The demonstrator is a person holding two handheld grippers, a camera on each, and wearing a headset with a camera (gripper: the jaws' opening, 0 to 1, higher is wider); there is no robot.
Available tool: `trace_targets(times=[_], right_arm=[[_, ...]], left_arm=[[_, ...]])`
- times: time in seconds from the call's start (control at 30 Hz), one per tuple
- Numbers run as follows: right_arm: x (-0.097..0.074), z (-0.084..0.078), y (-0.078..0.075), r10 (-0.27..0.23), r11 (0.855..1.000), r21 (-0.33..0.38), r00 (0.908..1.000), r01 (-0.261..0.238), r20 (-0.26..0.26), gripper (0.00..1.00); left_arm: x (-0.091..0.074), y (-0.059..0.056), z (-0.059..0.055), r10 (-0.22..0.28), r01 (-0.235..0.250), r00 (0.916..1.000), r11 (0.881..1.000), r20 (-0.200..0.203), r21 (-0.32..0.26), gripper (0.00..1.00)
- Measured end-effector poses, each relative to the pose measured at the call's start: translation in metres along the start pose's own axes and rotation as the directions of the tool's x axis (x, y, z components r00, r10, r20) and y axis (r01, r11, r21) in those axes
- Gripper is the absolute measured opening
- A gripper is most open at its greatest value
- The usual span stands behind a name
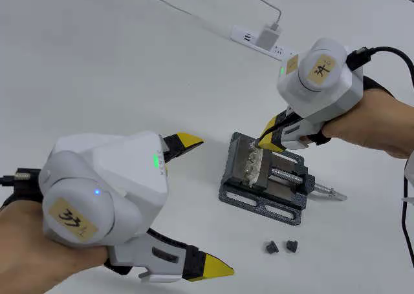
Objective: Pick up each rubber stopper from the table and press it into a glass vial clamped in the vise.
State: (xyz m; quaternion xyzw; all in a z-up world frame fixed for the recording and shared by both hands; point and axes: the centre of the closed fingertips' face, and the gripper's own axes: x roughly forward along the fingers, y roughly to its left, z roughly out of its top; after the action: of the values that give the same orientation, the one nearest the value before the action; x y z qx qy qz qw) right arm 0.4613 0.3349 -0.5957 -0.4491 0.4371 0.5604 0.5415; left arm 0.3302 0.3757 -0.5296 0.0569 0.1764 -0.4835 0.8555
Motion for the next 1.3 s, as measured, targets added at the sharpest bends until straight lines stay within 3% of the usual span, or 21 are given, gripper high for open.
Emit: trace_targets(times=[0.27, 0.73, 1.3], right_arm=[[0.001, -0.002, -0.003, -0.003, 0.999, 0.041, 0.9999, 0.003, 0.012, 0.00], [0.003, -0.002, 0.000, -0.003, 0.999, 0.048, 1.0000, 0.003, -0.009, 0.00], [0.003, 0.003, 0.008, 0.002, 1.000, -0.013, 0.9951, -0.004, -0.099, 0.00]], left_arm=[[0.001, 0.002, 0.002, 0.003, -0.003, 1.0000, 1.000, 0.005, -0.002, 0.95], [0.001, 0.003, 0.003, 0.006, -0.006, 0.9999, 1.000, 0.009, -0.002, 0.95], [0.001, 0.003, 0.006, 0.013, -0.013, 0.9998, 1.000, 0.013, 0.002, 0.95]])
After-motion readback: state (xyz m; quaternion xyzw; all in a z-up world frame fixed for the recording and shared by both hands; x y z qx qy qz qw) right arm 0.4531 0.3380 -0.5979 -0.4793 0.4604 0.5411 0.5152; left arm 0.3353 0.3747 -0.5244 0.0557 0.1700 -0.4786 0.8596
